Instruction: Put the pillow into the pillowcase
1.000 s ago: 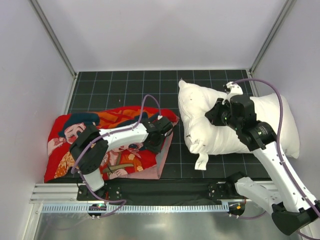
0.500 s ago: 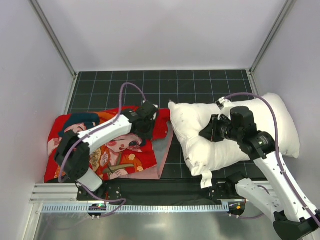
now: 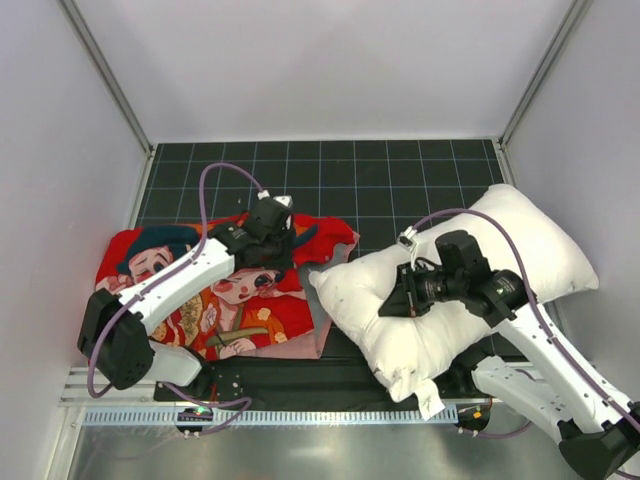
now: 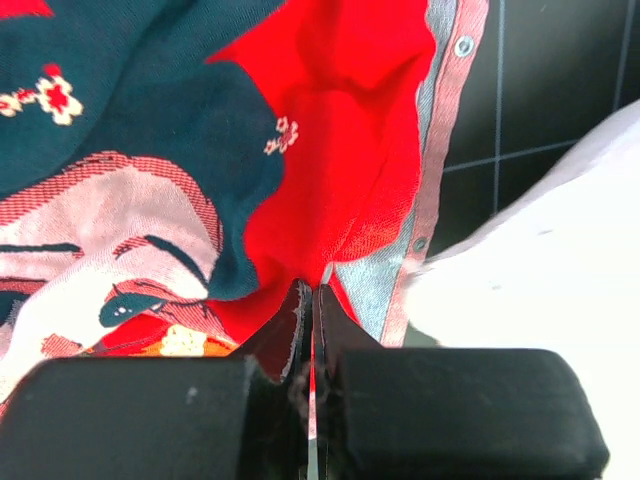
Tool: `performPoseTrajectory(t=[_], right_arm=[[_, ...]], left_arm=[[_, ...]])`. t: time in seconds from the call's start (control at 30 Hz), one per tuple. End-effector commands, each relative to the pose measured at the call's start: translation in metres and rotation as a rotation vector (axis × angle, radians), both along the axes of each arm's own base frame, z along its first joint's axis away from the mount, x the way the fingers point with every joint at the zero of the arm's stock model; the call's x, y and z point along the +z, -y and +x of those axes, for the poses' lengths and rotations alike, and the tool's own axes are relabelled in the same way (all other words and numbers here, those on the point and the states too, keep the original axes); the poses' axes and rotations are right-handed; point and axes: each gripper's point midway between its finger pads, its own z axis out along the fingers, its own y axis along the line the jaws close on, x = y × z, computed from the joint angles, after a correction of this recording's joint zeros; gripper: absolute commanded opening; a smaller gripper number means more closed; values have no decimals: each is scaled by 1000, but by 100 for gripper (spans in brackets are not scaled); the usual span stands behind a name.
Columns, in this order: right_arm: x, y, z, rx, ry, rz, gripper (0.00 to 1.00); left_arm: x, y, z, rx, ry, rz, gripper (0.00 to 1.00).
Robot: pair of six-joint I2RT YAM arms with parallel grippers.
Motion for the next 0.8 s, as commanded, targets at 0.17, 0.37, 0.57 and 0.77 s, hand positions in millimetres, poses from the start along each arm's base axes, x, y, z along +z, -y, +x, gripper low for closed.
performPoseTrajectory(t=[0.17, 0.37, 0.57, 0.77], right_arm=[[5, -24, -3, 75, -22, 82, 4], [12, -49, 38, 14, 2, 106, 4], [26, -72, 86, -42, 39, 81, 4], [66, -92, 138, -146, 128, 114, 4]], left_arm=[[29, 0, 8, 54, 86, -89, 0], [39, 0, -5, 39, 84, -138, 0], [46, 6, -22, -23, 44, -193, 0], [42, 13, -36, -76, -3, -233, 0]])
